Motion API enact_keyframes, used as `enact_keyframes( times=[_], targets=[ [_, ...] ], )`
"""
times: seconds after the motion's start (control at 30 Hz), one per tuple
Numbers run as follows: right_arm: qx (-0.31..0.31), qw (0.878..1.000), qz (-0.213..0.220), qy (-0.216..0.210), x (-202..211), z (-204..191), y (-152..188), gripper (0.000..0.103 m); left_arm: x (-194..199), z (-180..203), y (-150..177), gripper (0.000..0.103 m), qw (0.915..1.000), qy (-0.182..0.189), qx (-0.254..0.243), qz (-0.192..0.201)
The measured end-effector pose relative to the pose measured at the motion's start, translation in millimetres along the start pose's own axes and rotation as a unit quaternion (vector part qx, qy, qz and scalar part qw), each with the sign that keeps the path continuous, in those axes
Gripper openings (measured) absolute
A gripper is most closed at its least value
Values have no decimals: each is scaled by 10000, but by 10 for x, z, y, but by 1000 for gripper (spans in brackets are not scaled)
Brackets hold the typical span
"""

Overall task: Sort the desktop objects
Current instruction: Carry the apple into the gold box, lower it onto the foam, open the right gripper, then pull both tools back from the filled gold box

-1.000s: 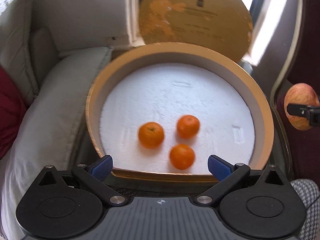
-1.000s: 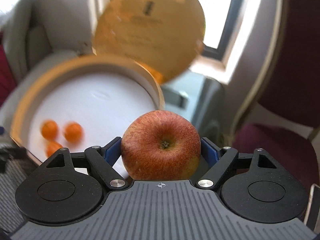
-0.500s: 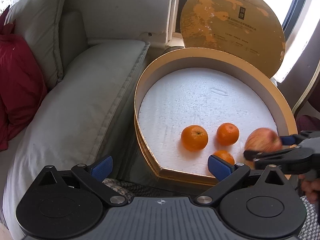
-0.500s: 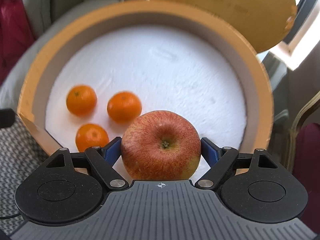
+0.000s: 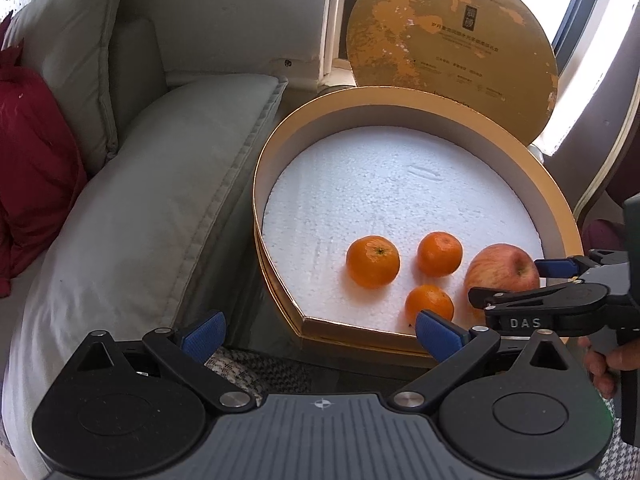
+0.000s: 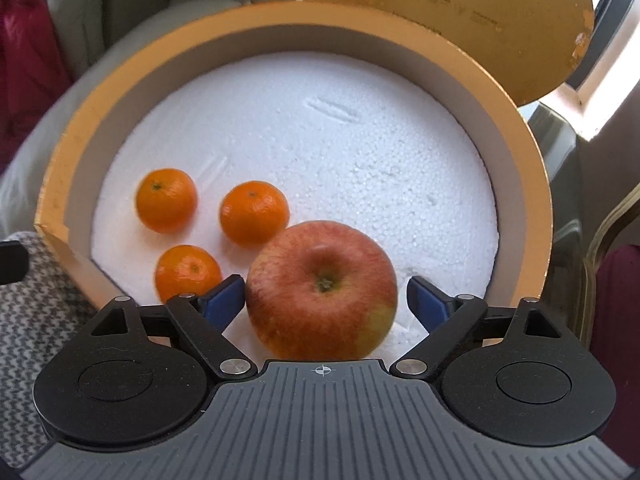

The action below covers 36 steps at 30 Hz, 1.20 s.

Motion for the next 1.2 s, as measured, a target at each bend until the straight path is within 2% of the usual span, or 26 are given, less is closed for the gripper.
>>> enact_keyframes(
  times=[0.13, 0.37, 0.6, 0.83, 1.2],
  targets=[
    [-87, 9998, 169, -26, 232, 44, 29, 92, 93, 43, 11, 101, 10000, -42, -52, 67],
    [-880, 9935, 624, -359, 894, 265, 313, 93, 315, 164, 84, 101, 9996, -51, -199, 172],
    [-1274, 9863, 915, -500, 1389, 340, 695, 93, 685, 398, 140, 102, 9984, 248, -403, 312],
    [-1419, 9805, 1290, -425, 1803, 359, 1031, 94, 1010, 666, 252, 102, 9948, 108, -853, 545],
    [-1672, 9718, 1622, -364, 2069, 420, 1302, 94, 1184, 799, 264, 102, 9906, -282, -1161, 666]
  ],
)
Point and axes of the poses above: each gripper's, at about its wrist camera, not at the fingertips, and x roughly against the way its jaws point, z to its right, y to its underside, the point moved 1 cm from there along -x, roughly the way its jaws point, and after that the axes turned 9 degrees about -x, right-handed, at the moved point
